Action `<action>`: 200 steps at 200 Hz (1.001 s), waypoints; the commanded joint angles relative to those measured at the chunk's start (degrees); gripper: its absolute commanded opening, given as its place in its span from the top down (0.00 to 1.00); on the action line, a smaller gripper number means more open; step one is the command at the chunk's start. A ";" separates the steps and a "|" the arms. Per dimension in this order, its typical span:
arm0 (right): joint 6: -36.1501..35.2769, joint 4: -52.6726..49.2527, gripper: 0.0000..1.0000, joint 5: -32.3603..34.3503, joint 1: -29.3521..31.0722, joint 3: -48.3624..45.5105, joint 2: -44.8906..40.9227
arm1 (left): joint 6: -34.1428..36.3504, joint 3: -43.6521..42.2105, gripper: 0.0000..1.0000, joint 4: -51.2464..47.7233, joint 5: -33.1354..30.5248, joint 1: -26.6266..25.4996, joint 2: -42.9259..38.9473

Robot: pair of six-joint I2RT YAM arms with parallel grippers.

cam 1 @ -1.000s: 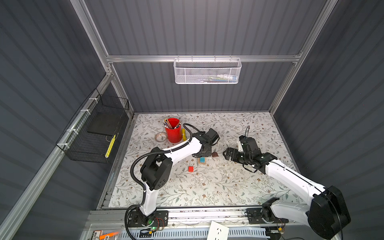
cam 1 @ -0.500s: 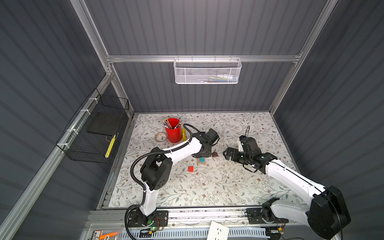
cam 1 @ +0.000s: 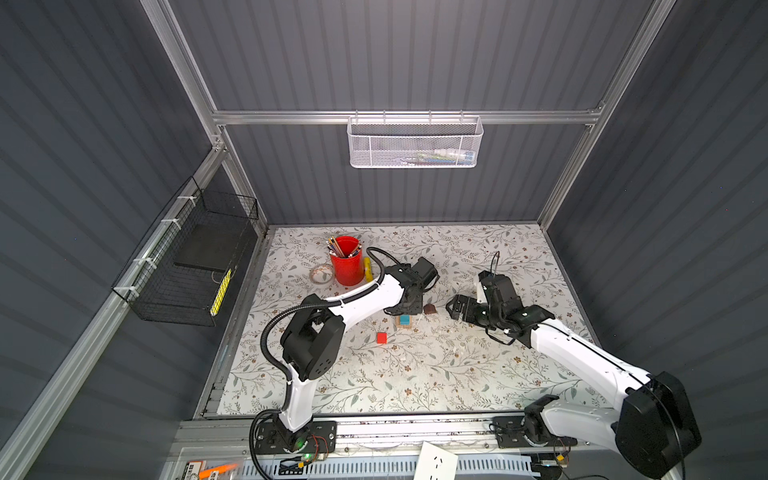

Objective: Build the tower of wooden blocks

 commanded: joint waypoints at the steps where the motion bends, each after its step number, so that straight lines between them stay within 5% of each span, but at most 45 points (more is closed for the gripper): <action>1: 0.22 0.67 0.01 -0.55 -0.34 -0.58 0.42 | 1.18 1.74 0.65 -0.92 -0.68 -0.32 -0.98; 200: 0.27 1.06 0.01 -1.08 -0.81 -0.79 0.65 | 1.19 3.50 0.66 -3.11 -0.39 -0.35 1.78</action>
